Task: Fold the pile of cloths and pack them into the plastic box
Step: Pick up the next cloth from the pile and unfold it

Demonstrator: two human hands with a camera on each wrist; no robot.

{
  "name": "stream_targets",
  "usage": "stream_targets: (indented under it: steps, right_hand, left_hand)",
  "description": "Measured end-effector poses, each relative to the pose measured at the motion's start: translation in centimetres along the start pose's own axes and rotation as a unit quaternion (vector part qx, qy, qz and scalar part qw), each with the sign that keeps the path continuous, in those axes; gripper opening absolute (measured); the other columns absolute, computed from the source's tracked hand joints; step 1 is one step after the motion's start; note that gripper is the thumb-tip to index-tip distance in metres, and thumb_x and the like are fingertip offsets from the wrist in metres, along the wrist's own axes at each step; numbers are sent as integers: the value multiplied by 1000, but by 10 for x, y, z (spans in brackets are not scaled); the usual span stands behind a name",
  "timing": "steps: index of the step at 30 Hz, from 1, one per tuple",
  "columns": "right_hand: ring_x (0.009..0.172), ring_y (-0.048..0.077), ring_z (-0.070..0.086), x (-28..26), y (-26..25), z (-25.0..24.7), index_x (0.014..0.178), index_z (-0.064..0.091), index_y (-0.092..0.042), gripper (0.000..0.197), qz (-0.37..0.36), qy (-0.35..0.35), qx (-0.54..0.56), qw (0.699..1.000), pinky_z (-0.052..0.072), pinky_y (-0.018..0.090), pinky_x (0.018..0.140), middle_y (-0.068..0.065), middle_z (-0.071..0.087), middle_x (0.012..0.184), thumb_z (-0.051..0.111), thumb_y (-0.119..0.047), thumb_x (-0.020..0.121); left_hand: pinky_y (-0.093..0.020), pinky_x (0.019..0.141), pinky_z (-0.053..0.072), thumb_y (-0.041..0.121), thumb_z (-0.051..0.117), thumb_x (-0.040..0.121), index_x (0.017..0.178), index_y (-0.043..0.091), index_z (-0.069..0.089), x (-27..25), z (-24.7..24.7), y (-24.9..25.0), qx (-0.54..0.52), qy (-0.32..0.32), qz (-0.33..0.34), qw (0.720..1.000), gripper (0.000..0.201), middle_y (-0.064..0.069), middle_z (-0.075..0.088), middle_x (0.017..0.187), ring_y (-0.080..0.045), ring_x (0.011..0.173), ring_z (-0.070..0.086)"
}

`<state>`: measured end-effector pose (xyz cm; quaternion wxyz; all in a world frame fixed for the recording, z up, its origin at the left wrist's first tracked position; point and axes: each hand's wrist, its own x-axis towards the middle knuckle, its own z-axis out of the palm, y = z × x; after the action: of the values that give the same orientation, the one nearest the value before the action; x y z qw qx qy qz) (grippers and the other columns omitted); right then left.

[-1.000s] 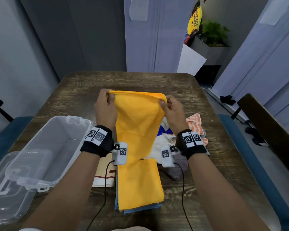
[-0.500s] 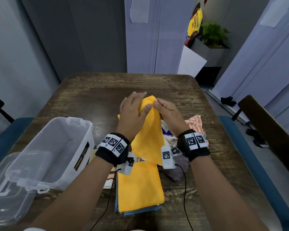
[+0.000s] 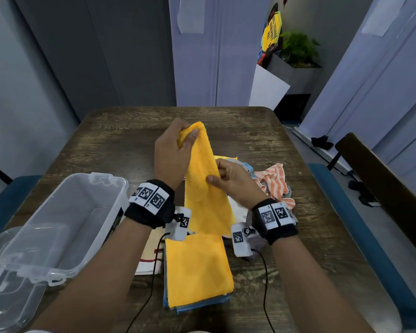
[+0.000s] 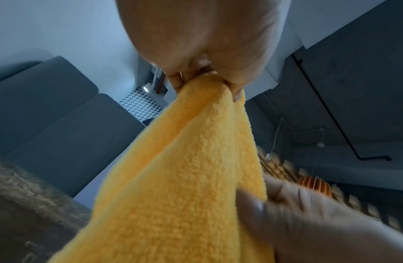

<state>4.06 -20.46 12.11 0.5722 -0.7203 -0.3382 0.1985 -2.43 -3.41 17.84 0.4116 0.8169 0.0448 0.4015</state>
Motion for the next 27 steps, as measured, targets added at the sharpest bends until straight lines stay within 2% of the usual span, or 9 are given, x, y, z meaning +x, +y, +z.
stream_targets:
  steps: [3, 7, 12, 15, 17, 19, 21, 23, 27]
  right_hand:
    - [103, 29, 70, -6, 15, 9, 118, 66, -15, 34, 14, -10, -45, 999, 53, 58, 93, 6, 75, 108, 65, -38, 93]
    - [103, 17, 71, -14, 39, 17, 117, 68, -16, 21, 30, -5, -70, 997, 55, 50, 95, -1, 75, 110, 61, -26, 100]
    - [106, 21, 59, -22, 69, 17, 112, 70, -11, 18, 51, 7, -221, 974, 48, 41, 95, 4, 63, 113, 58, -19, 101]
    - [80, 18, 51, -26, 67, 18, 103, 68, -10, 17, 94, 11, -274, 957, 40, 29, 70, -1, 49, 86, 55, -22, 103]
    - [57, 15, 53, -28, 66, 16, 107, 64, -9, 18, 144, 8, -208, 967, 44, 25, 53, -1, 55, 70, 50, -20, 105]
    - [50, 22, 60, -30, 66, 14, 115, 59, -2, 25, 190, 5, -107, 976, 54, 32, 53, 12, 64, 71, 41, -16, 107]
    - [67, 29, 69, -30, 65, 15, 119, 57, 1, 29, 234, 2, 6, 972, 62, 45, 75, 22, 71, 89, 35, -14, 108]
    - [91, 33, 72, -30, 67, 17, 119, 59, 2, 38, 275, 13, 109, 955, 56, 51, 95, 22, 73, 105, 35, -26, 109]
    - [95, 32, 74, -30, 76, 19, 106, 67, 1, 66, 289, 76, 136, 945, 60, 41, 83, 21, 75, 101, 39, -59, 102]
  left_hand:
    - [-11, 58, 33, 29, 60, 100, 95, 11, 59, 10, -10, 7, 0, 51, 9, 999, 19, 8, 49, 72, 5, 64, 46]
    - [-17, 60, 36, 32, 58, 101, 95, 10, 57, 21, -22, 10, 4, 77, 20, 997, 23, 9, 47, 72, 2, 64, 46]
    - [-10, 64, 35, 29, 60, 101, 93, 16, 56, 15, -30, 13, -10, 72, 19, 997, 15, 16, 47, 75, 4, 69, 47]
    - [-9, 68, 37, 27, 61, 100, 95, 15, 60, 6, -32, 14, -27, 40, 17, 999, 13, 17, 53, 79, 5, 74, 51]
    - [-9, 70, 39, 28, 61, 100, 98, 14, 63, 1, -32, 15, -31, 12, 16, 999, 15, 16, 56, 82, 4, 76, 52]
    - [-10, 68, 39, 29, 62, 99, 96, 17, 63, -3, -32, 17, -33, -8, 20, 999, 12, 15, 56, 80, 2, 74, 52]
    - [-9, 66, 37, 26, 64, 98, 93, 19, 63, -6, -34, 21, -45, -27, 27, 998, 9, 19, 57, 76, 3, 71, 51]
    - [-9, 65, 38, 23, 65, 98, 91, 18, 64, -10, -35, 25, -70, -54, 23, 996, 9, 23, 57, 74, 2, 69, 51]
    - [-14, 62, 39, 20, 63, 98, 86, 8, 64, -24, -37, 28, -112, -127, 8, 986, 17, 7, 56, 72, -1, 67, 48]
